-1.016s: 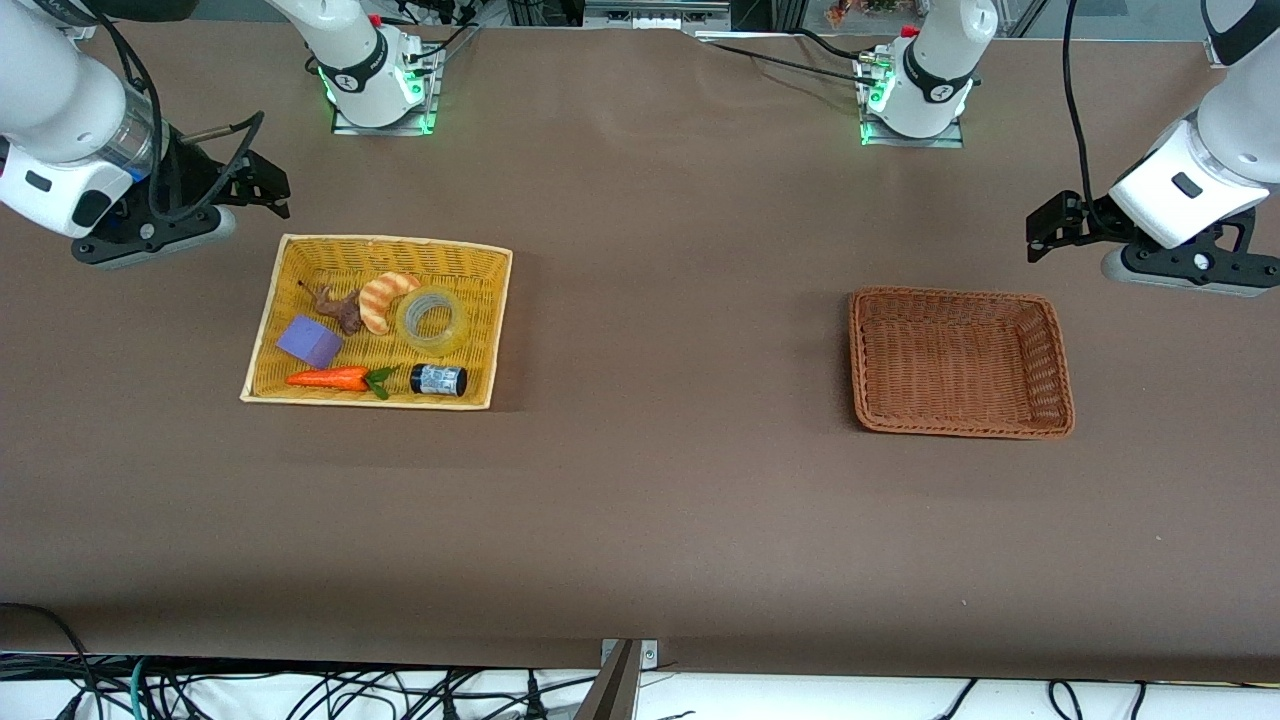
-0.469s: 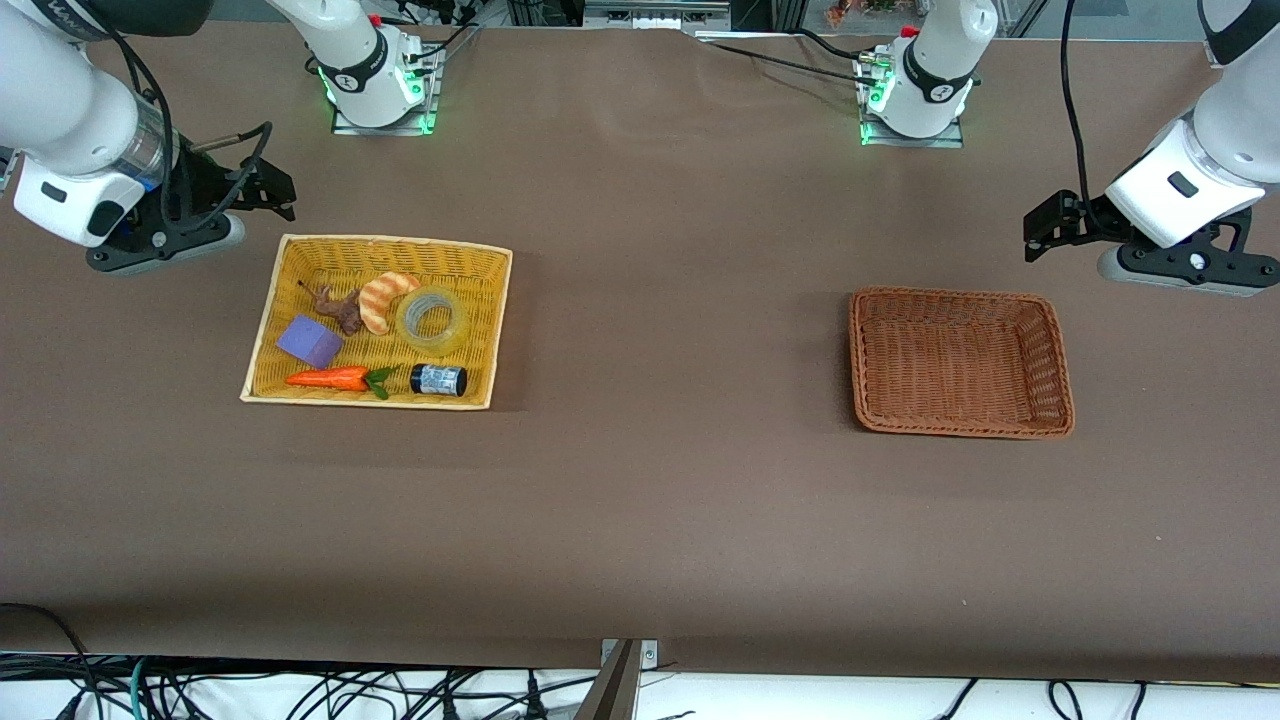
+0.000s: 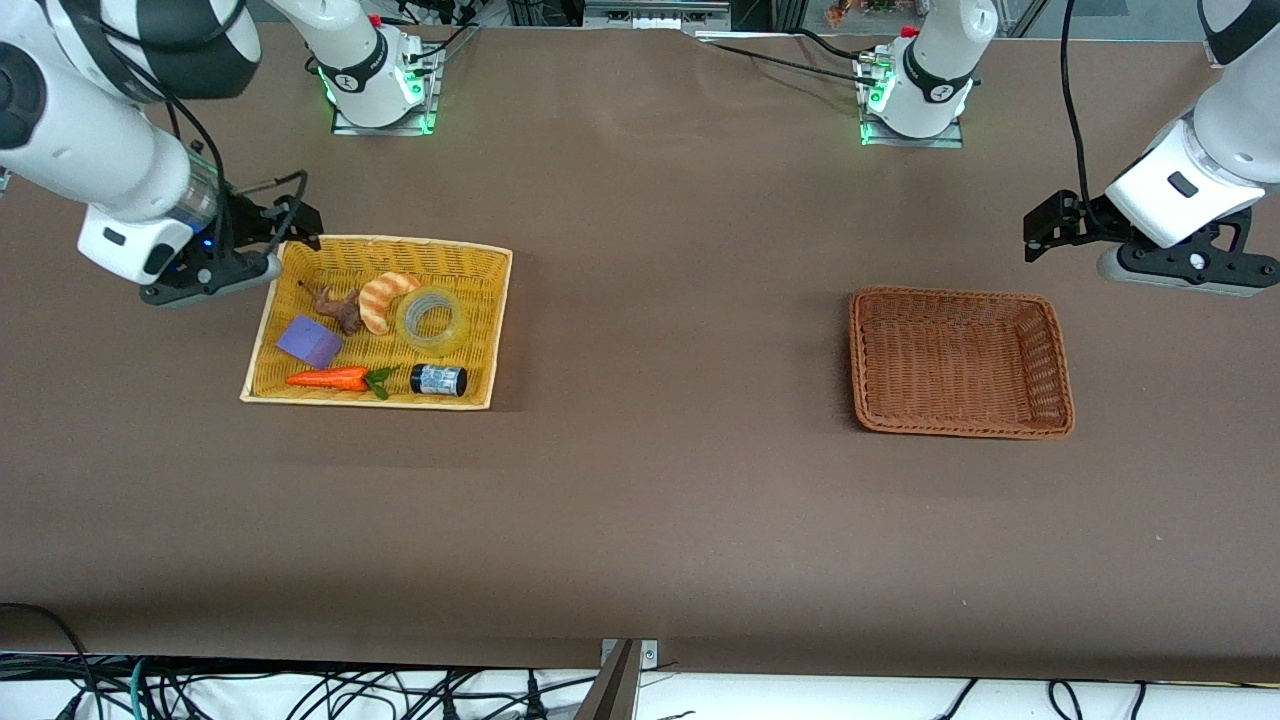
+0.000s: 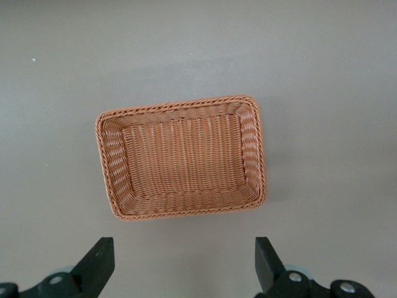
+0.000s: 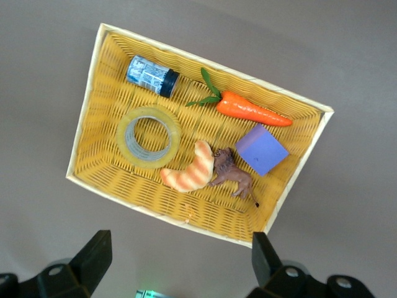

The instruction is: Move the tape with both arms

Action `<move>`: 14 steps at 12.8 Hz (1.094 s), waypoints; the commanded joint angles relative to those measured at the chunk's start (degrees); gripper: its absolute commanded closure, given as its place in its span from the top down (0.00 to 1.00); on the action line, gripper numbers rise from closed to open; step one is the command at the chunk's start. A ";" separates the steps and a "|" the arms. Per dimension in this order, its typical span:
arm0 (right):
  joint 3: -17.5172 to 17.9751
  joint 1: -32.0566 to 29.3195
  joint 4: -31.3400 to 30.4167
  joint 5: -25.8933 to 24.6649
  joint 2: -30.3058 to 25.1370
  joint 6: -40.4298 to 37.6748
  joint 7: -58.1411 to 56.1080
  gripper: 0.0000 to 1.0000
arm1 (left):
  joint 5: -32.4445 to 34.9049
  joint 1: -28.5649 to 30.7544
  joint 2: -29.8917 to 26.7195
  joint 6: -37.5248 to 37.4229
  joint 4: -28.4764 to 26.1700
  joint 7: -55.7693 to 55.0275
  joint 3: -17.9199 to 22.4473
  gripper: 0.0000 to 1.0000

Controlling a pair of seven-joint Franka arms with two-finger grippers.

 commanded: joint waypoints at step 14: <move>3.90 0.00 -23.87 -0.09 16.02 45.42 6.09 0.99 | 0.31 0.54 0.76 -1.53 1.78 0.92 0.37 1.00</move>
